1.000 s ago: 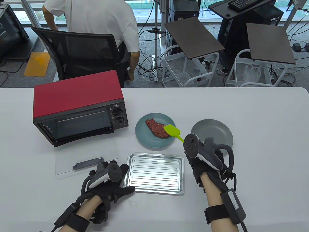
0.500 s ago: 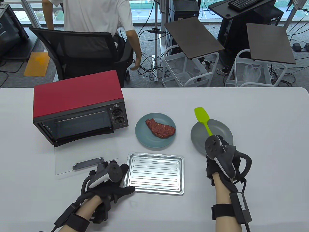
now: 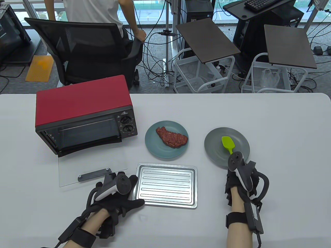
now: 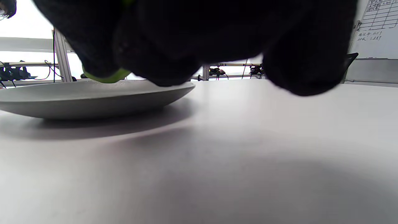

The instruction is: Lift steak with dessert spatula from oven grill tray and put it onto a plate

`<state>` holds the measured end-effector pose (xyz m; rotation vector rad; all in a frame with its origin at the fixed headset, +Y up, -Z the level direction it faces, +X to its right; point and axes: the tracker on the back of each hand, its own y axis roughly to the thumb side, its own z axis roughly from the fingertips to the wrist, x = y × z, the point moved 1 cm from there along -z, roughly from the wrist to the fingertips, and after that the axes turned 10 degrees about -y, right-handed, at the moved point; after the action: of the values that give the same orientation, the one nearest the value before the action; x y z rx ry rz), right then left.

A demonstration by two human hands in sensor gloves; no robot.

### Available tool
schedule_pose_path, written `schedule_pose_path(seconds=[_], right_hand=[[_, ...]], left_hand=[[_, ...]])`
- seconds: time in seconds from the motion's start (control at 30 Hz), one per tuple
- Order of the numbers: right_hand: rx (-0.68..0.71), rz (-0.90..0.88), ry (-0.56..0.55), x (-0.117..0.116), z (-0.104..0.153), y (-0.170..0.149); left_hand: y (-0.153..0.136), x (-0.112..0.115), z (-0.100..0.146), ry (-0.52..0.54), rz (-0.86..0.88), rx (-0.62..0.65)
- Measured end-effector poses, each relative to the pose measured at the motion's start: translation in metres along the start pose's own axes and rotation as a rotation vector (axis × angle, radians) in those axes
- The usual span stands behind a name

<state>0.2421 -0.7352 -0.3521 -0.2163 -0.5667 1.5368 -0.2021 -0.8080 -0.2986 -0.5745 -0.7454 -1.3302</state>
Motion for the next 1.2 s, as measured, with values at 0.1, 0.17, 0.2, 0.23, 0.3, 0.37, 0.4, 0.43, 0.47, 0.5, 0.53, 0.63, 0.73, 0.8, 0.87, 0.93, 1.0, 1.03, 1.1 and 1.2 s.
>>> schedule_pose_path(seconds=[0.1, 0.17, 0.2, 0.23, 0.3, 0.37, 0.4, 0.43, 0.47, 0.5, 0.53, 0.63, 0.73, 0.8, 0.87, 0.93, 1.0, 1.03, 1.1, 1.2], right_hand=[[0.010, 0.011, 0.002, -0.006, 0.002, 0.000], [0.009, 0.011, 0.000, -0.007, 0.003, 0.001], [0.010, 0.018, 0.002, -0.009, 0.004, 0.002], [0.013, 0.023, 0.005, -0.010, 0.005, 0.003], [0.016, 0.049, -0.007, -0.012, 0.007, 0.005], [0.001, 0.076, -0.031, -0.013, 0.009, 0.006], [0.001, 0.078, -0.032, -0.014, 0.009, 0.006], [0.002, 0.075, -0.022, -0.015, 0.009, 0.006], [-0.007, 0.070, -0.017, -0.015, 0.009, 0.006], [-0.008, 0.063, -0.020, -0.014, 0.009, 0.006], [-0.007, 0.065, -0.017, -0.015, 0.009, 0.006], [-0.008, 0.068, -0.009, -0.015, 0.009, 0.007], [-0.020, 0.057, 0.027, -0.015, 0.011, 0.007], [-0.021, 0.050, 0.027, -0.015, 0.012, 0.007], [-0.017, 0.048, 0.020, -0.015, 0.012, 0.007], [-0.015, 0.051, 0.022, -0.015, 0.012, 0.006], [-0.016, 0.049, 0.031, -0.015, 0.013, 0.006], [-0.020, 0.046, 0.035, -0.015, 0.013, 0.006], [-0.022, 0.041, 0.040, -0.016, 0.014, 0.006], [-0.021, 0.040, 0.042, -0.016, 0.014, 0.005]], left_hand=[[0.000, 0.000, 0.000, -0.001, 0.002, 0.002], [0.000, 0.000, 0.000, -0.003, 0.004, 0.002], [0.000, 0.000, 0.000, -0.003, 0.004, 0.003], [0.000, 0.000, 0.000, -0.003, 0.004, 0.003], [0.000, 0.000, -0.001, -0.004, 0.004, 0.003], [0.000, 0.000, -0.001, -0.004, 0.005, 0.004], [0.000, 0.000, -0.001, -0.004, 0.005, 0.004], [0.000, 0.000, -0.001, -0.004, 0.005, 0.004], [0.000, 0.000, -0.001, -0.004, 0.005, 0.004], [0.000, 0.000, -0.001, -0.005, 0.005, 0.004], [0.000, 0.000, -0.001, -0.005, 0.005, 0.004], [0.000, 0.000, -0.001, -0.006, 0.005, 0.005], [0.000, 0.000, -0.001, -0.006, 0.005, 0.005], [0.000, 0.000, -0.001, -0.006, 0.005, 0.005], [0.000, 0.000, -0.001, -0.006, 0.005, 0.005], [0.000, 0.000, -0.001, -0.006, 0.005, 0.005], [0.000, 0.000, -0.001, -0.006, 0.005, 0.005], [0.000, 0.000, -0.001, -0.006, 0.005, 0.005], [0.000, 0.000, -0.001, -0.006, 0.005, 0.005], [0.000, 0.000, -0.001, -0.006, 0.005, 0.005]])
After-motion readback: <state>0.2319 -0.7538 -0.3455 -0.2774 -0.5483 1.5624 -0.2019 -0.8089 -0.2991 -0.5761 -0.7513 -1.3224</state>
